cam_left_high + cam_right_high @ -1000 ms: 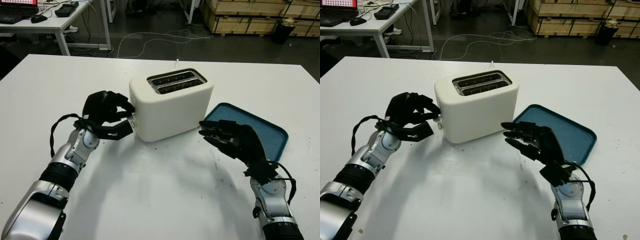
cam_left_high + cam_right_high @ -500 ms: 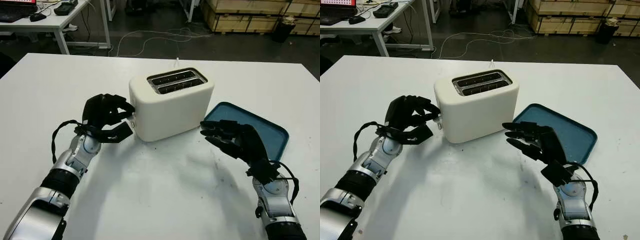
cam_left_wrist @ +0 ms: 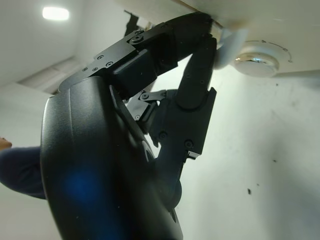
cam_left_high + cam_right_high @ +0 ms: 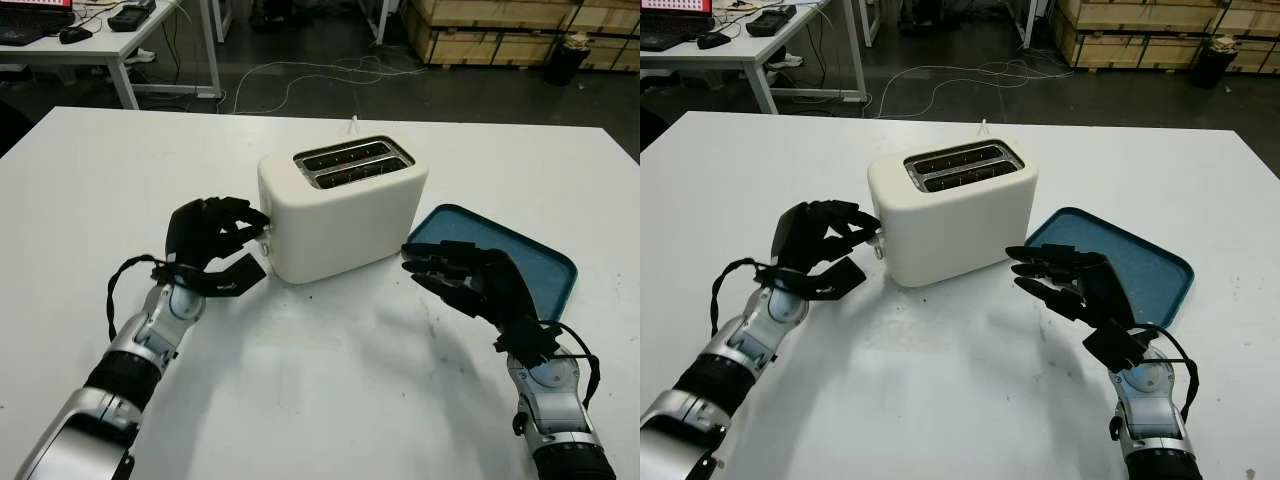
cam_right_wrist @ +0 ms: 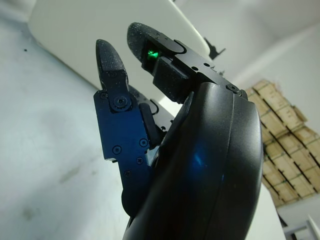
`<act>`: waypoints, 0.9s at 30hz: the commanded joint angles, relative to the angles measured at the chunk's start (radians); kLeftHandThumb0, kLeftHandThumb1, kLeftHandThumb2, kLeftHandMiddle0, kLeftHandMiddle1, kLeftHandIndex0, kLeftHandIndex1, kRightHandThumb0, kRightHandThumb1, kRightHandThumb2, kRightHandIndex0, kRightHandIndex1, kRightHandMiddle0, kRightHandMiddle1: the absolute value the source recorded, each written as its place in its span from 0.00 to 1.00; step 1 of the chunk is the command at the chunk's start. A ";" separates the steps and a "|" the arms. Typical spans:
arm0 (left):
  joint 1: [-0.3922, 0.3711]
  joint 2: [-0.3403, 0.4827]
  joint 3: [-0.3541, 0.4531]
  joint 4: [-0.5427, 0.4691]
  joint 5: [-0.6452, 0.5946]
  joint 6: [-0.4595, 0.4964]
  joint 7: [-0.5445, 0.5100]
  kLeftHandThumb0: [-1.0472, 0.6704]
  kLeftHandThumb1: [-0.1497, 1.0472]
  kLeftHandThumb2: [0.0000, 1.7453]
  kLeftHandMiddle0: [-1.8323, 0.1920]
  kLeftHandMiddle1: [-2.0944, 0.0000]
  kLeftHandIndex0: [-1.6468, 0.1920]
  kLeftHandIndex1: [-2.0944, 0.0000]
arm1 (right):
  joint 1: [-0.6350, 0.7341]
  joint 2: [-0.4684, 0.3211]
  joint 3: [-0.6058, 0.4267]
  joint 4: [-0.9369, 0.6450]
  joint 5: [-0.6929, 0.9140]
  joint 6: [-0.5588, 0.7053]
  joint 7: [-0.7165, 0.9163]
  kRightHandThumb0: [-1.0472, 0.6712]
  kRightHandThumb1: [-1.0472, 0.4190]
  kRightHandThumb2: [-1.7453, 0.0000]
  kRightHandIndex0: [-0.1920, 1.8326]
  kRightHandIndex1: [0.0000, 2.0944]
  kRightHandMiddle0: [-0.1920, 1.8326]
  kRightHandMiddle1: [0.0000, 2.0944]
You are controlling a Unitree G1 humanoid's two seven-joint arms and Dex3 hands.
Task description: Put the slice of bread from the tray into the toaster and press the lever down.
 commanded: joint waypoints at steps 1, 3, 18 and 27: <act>0.103 -0.041 -0.080 -0.065 0.036 0.034 -0.148 0.48 0.80 0.00 0.51 0.32 0.25 0.87 | -0.024 -0.004 0.005 0.011 -0.010 -0.018 0.001 0.36 0.10 1.00 0.64 0.00 0.59 0.00; 0.117 -0.017 -0.039 -0.146 0.017 0.046 -0.139 0.48 0.80 0.00 0.51 0.32 0.25 0.87 | -0.024 -0.004 0.006 0.013 -0.011 -0.020 0.001 0.37 0.10 1.00 0.64 0.00 0.59 0.00; 0.112 0.015 0.178 -0.379 0.011 0.021 -0.180 0.48 0.80 0.00 0.51 0.25 0.29 0.81 | -0.010 0.004 0.016 0.005 -0.008 -0.003 0.000 0.36 0.09 1.00 0.64 0.00 0.59 0.00; 0.063 0.046 0.234 -0.425 0.072 0.036 -0.207 0.49 0.77 0.00 0.50 0.25 0.29 0.79 | -0.010 0.005 0.025 0.005 -0.010 -0.005 -0.003 0.36 0.10 1.00 0.64 0.00 0.59 0.00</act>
